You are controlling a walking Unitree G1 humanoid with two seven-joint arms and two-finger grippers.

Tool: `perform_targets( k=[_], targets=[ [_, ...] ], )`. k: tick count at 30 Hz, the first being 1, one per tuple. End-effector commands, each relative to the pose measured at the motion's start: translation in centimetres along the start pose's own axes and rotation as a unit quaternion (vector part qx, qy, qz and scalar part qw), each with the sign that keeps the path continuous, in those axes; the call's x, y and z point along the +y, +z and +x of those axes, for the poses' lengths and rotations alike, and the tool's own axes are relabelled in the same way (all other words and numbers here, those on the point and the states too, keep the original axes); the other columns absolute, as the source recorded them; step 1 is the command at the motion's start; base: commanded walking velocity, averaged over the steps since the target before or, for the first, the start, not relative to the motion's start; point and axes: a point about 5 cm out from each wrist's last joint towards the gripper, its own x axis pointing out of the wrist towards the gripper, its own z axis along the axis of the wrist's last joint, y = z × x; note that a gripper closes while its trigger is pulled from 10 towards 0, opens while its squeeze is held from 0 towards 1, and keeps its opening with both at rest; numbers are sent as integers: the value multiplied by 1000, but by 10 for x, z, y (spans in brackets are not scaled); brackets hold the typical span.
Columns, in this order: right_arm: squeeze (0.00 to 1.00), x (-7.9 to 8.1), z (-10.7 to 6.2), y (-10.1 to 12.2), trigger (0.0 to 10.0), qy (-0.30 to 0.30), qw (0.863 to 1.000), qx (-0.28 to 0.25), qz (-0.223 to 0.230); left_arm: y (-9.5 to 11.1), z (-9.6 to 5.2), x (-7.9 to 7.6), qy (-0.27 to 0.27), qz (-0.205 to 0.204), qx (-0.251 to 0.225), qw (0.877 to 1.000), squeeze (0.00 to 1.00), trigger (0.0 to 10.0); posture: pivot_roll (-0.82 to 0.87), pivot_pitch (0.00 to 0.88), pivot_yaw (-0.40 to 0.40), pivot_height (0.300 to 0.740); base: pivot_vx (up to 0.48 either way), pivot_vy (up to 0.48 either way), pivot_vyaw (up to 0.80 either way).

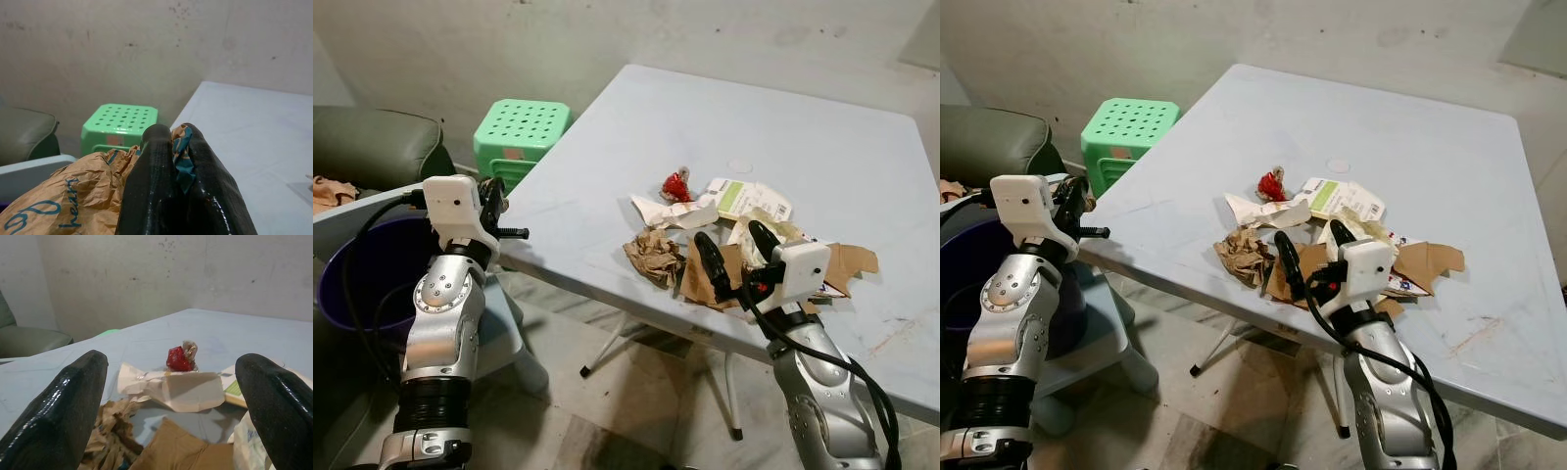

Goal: Picking trash to rubbish bin

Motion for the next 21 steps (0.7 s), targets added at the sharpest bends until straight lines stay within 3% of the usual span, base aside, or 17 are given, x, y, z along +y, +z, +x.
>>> perform_targets(
  k=[1, 10, 21],
  targets=[
    [0, -3, -1, -1, 10000, -4, 1000, 3, -2, 2, -1, -4, -3, 8, 0, 1000, 0, 10000, -6, 96, -49, 740, 0, 0, 0],
    [0, -5, 0, -2, 10000, -7, 1000, 7, -14, 6, 3, -5, -3, 3, 0, 1000, 0, 10000, -8, 98, -46, 740, 0, 0, 0],
    [0, -6, -1, -1, 10000, -10, 1000, 8, -17, 6, 6, -11, -15, -4, 6, 1000, 0, 10000, -17, 93, -41, 740, 0, 0, 800]
  ],
)
